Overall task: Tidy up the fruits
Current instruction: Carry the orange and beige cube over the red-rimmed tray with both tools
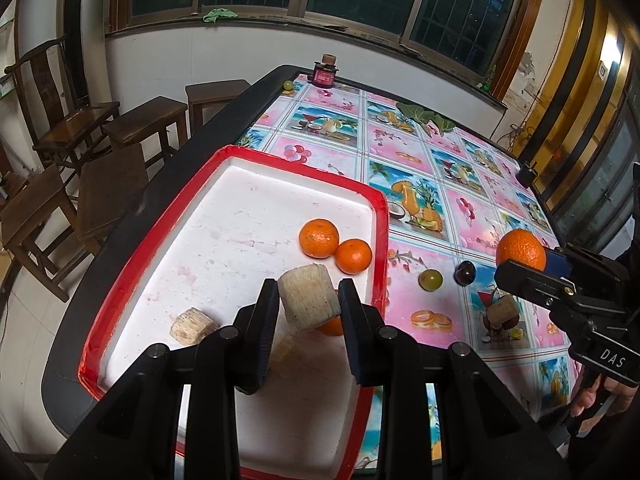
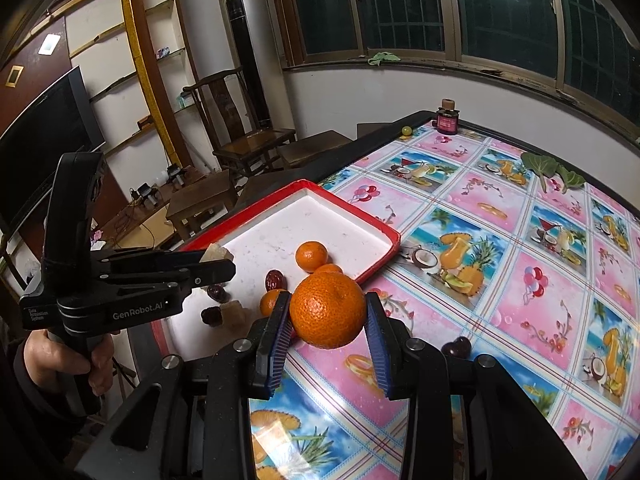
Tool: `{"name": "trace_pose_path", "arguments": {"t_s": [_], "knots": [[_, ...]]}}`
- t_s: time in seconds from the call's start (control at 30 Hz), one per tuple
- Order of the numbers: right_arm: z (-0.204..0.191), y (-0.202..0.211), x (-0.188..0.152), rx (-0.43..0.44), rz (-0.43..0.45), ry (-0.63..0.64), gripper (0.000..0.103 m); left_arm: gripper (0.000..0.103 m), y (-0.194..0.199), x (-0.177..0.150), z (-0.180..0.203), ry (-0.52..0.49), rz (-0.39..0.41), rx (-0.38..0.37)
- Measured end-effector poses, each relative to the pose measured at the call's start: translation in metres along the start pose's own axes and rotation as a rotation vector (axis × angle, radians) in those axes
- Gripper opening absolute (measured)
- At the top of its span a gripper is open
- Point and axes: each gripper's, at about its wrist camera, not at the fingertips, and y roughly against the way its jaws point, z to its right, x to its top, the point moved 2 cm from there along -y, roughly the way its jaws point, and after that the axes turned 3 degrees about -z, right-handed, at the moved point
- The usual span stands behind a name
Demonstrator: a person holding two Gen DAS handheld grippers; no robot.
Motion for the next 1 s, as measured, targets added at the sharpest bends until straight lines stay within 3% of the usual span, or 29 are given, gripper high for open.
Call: {"name": "trace_pose_path", "arguments": {"t_s": [0.53,1.0], "knots": [[0.008,-0.025,0.021,0.058,0.007,-0.008,0.036,0.028,-0.018,0.016,-0.023,0.032,-0.034,0.001],[0.026,-0.122,0.065,0.110,-0.107,-0.050,0.036,0.028,-0.073,0.041,-0.051,0.093,-0.096,0.044]]}}
